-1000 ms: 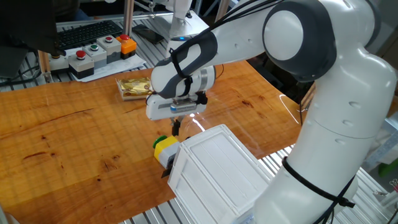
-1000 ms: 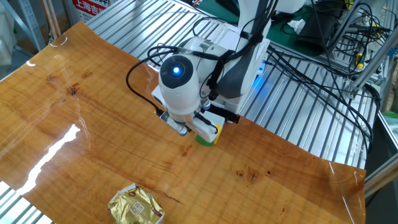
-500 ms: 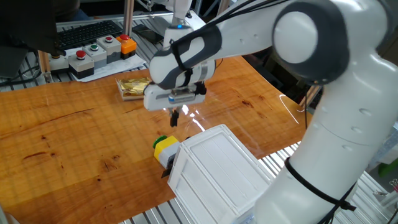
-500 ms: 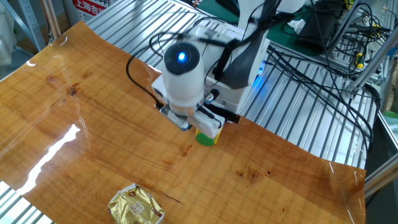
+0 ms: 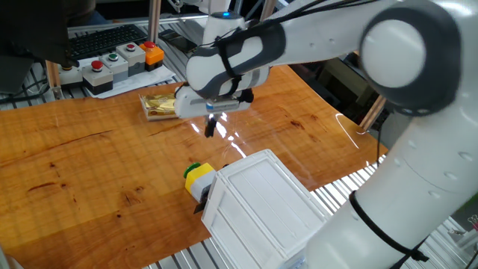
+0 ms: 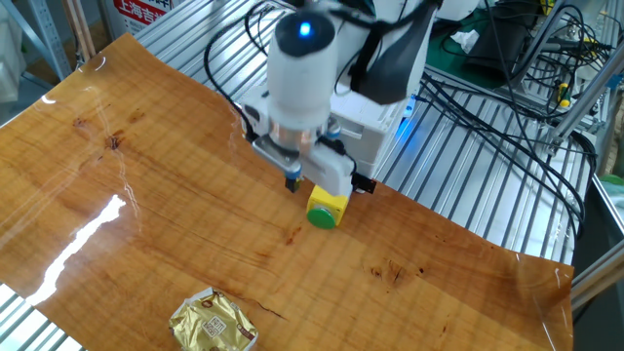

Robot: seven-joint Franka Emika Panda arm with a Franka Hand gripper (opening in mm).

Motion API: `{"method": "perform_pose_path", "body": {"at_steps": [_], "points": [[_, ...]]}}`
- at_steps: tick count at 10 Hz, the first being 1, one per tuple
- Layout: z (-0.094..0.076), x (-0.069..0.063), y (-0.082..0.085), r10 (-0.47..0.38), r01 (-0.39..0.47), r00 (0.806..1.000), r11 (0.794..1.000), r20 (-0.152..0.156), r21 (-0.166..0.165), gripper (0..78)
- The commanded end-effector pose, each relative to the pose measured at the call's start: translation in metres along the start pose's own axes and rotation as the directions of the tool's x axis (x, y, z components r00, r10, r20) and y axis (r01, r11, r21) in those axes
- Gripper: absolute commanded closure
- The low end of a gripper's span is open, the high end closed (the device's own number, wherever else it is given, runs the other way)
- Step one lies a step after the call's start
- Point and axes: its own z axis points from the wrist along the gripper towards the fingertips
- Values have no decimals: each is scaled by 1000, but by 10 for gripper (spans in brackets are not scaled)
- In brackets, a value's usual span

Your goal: Press the button horizontally

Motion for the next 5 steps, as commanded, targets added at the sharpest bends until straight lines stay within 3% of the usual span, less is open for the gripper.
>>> {"method": "perform_pose_path", "body": {"at_steps": [1,5], "points": [[-28,-7,-6,-47,49,998,998,47,-27,776],[-47,-18,-10,-48,51,997,998,66,-48,776]]}}
